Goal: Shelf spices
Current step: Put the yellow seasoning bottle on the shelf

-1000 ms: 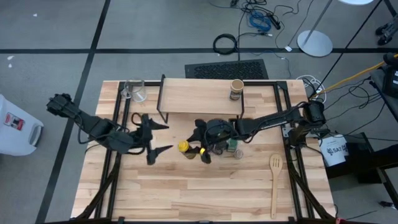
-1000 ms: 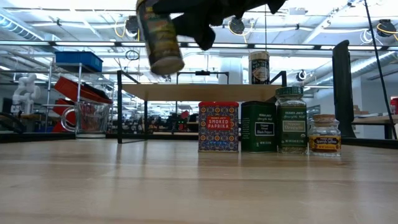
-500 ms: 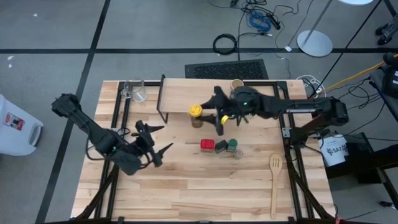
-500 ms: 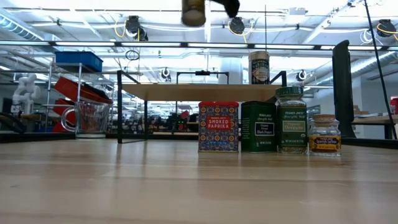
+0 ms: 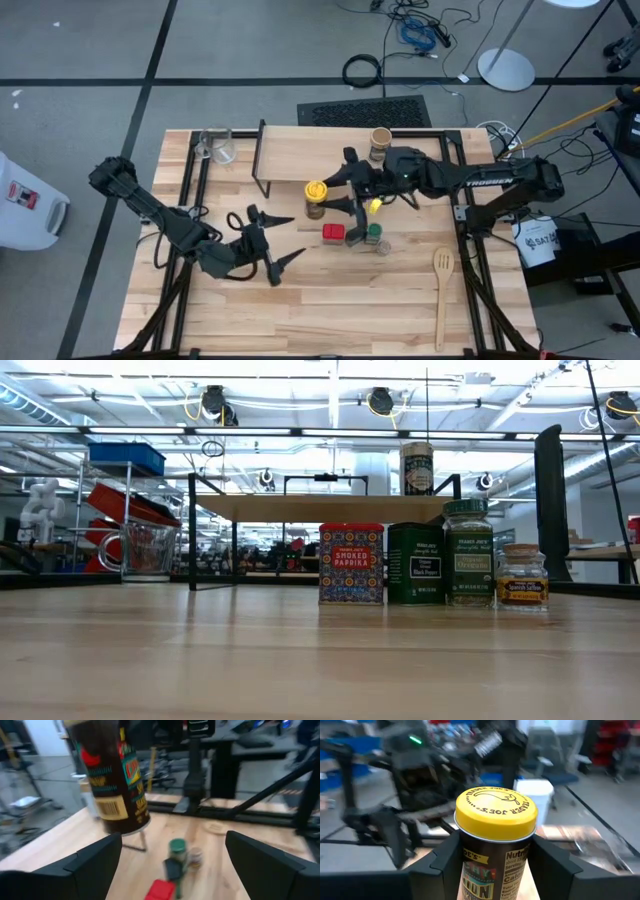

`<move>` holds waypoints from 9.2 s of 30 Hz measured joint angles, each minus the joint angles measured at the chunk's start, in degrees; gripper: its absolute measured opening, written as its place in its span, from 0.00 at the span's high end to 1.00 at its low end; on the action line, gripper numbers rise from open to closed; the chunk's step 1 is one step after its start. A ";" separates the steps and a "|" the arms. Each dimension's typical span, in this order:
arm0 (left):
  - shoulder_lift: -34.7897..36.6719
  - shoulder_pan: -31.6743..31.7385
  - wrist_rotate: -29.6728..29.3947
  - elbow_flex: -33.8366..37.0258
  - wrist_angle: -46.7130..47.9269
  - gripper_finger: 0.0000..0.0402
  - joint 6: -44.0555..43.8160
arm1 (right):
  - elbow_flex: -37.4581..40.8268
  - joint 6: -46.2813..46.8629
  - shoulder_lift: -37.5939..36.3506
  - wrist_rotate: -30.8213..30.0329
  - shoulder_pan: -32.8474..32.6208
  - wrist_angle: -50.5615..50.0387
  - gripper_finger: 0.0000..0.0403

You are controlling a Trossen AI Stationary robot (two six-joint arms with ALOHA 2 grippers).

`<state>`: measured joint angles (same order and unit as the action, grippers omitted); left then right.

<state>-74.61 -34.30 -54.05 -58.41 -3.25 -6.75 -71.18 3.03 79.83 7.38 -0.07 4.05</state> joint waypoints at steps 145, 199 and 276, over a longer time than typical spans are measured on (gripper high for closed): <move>-6.86 2.47 16.68 0.00 18.94 0.40 -18.50 | -0.02 3.69 1.97 -0.39 -9.51 -19.29 0.11; -6.86 9.57 25.48 0.00 21.65 0.40 -16.30 | 0.00 3.06 8.17 3.72 -5.98 -14.17 0.26; -6.86 9.55 25.84 -0.02 20.74 0.40 -14.99 | 0.00 2.73 10.60 8.06 -4.87 -13.28 0.45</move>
<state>-81.47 -24.75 -28.21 -58.43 17.49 -21.74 -71.18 5.76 90.43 15.44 -4.94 -9.23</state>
